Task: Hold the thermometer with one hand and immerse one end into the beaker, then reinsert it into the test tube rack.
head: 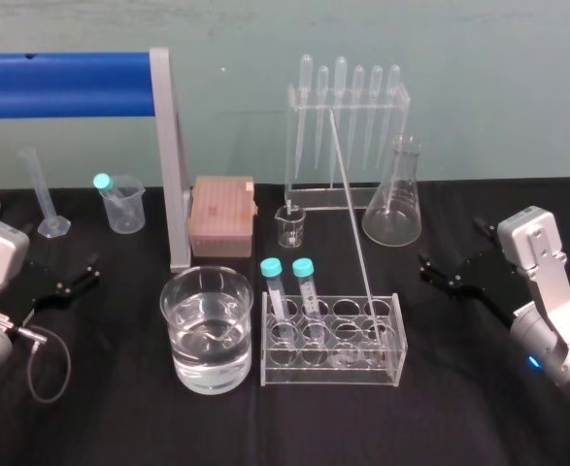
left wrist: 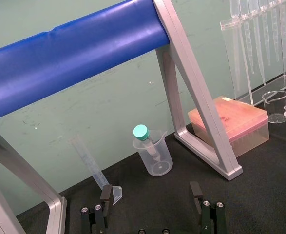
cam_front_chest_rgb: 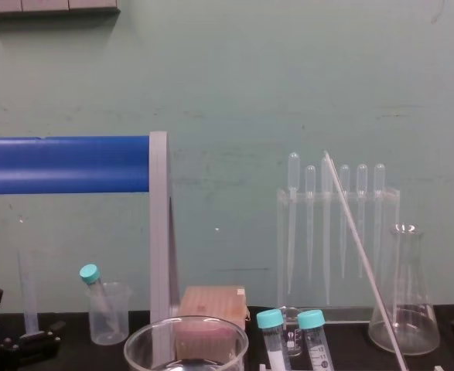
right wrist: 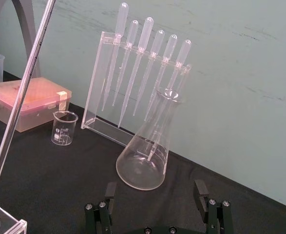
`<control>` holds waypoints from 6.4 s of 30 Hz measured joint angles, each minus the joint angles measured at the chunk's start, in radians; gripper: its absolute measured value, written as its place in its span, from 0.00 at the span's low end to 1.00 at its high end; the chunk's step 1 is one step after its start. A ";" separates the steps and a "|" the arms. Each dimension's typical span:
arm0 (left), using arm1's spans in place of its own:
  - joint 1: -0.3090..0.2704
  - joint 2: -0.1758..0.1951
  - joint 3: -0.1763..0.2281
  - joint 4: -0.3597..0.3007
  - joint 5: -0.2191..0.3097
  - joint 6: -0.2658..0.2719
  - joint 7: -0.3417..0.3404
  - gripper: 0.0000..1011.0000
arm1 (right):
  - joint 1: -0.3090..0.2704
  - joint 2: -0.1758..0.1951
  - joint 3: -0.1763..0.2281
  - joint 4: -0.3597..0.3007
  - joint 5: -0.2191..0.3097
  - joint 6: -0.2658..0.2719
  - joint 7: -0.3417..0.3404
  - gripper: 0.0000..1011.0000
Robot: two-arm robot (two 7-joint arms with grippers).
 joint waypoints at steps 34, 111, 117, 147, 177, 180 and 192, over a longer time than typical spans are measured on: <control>0.000 0.000 0.000 0.000 0.000 0.000 0.000 1.00 | 0.000 0.000 0.000 0.000 0.000 0.000 0.000 0.99; 0.000 0.000 0.000 0.000 0.000 0.000 0.000 1.00 | -0.006 -0.201 0.153 -0.245 0.301 0.109 0.214 0.99; 0.000 0.000 0.000 0.000 0.000 0.000 0.000 1.00 | 0.021 -0.223 0.154 -0.234 0.303 0.168 0.213 0.99; 0.000 0.000 0.000 0.000 0.000 0.000 0.000 1.00 | 0.134 -0.262 0.131 -0.117 0.291 0.365 0.271 0.99; 0.000 0.000 0.000 0.000 0.000 0.000 0.000 1.00 | 0.115 -0.259 0.134 -0.149 0.284 0.403 0.247 0.99; 0.000 0.000 0.000 0.000 0.000 0.000 0.000 1.00 | 0.115 -0.259 0.134 -0.149 0.284 0.403 0.246 0.99; 0.000 0.000 0.000 0.000 0.000 0.000 0.000 1.00 | 0.115 -0.259 0.133 -0.149 0.284 0.403 0.246 0.99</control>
